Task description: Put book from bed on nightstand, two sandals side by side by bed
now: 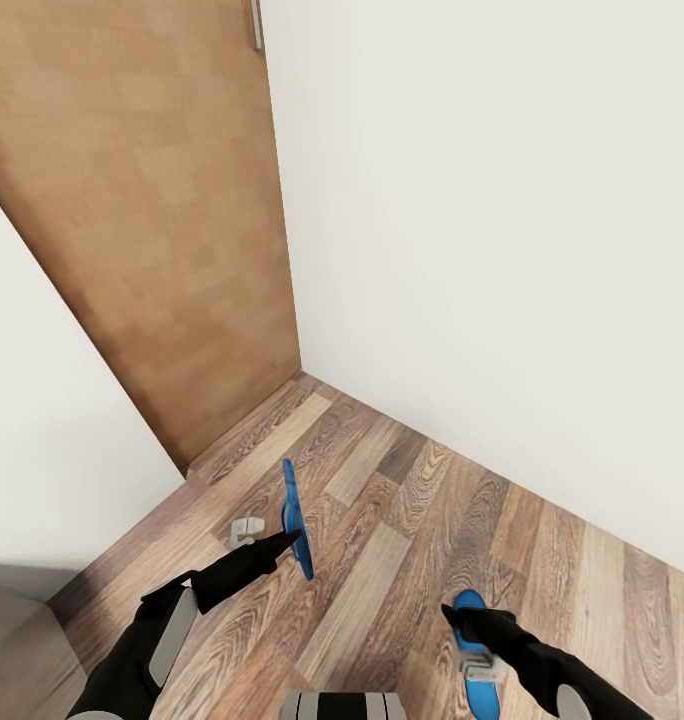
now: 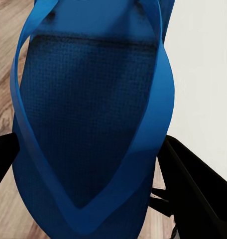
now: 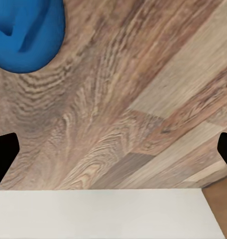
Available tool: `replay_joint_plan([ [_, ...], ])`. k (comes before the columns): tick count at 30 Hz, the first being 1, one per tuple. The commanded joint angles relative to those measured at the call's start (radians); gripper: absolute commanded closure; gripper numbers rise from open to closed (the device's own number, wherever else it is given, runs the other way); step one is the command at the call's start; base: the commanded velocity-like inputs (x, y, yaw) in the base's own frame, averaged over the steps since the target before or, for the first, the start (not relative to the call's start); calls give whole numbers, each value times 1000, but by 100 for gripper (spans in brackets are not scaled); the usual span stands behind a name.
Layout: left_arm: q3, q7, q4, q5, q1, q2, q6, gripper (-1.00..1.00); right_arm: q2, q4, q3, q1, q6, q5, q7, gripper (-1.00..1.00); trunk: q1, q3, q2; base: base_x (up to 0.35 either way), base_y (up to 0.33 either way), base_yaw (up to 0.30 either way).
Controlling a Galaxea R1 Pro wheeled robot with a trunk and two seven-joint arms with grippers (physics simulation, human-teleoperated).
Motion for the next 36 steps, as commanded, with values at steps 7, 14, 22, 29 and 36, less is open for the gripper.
replay_joint_plan([
  [7, 3, -5, 0, 4, 0, -1, 9, 100, -13, 50, 1, -1, -2, 11, -4, -100, 0, -1, 0, 0, 0, 0],
  [14, 3, -5, 0, 3, 0, -1, 9, 100, -15, 56, 0, -1, 0, 11, -4, -100, 0, -1, 0, 0, 0, 0],
  [22, 3, -5, 0, 3, 0, -1, 9, 100, -14, 57, 2, -1, 0, 11, -4, -100, 0, -1, 0, 0, 0, 0],
  [29, 2, -5, 0, 3, 0, -1, 9, 100, -14, 57, 2, -1, 0, 11, -4, -100, 0, -5, -1, 0, 0, 0],
  [36, 1, -5, 0, 3, 0, -1, 9, 100, -14, 62, 2, -1, 0, 11, -4, -100, 3, -32, -2, 0, 0, 0],
])
